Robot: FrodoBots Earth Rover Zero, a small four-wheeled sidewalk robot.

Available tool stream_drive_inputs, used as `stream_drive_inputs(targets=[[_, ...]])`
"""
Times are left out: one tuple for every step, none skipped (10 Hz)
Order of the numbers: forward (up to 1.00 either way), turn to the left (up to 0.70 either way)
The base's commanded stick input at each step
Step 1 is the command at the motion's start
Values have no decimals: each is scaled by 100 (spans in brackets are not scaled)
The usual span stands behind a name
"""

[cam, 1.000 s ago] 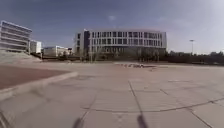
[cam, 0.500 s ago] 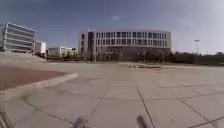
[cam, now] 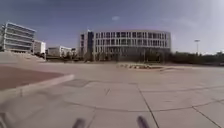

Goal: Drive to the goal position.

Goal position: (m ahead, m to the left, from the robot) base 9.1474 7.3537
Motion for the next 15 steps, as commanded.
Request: stream_drive_inputs(targets=[[70,0],[70,0],[70,0],[70,0],[70,0],[70,0],[70,0],[70,0],[70,0],[70,0],[70,0],[70,0],[70,0],[70,0],[70,0]])
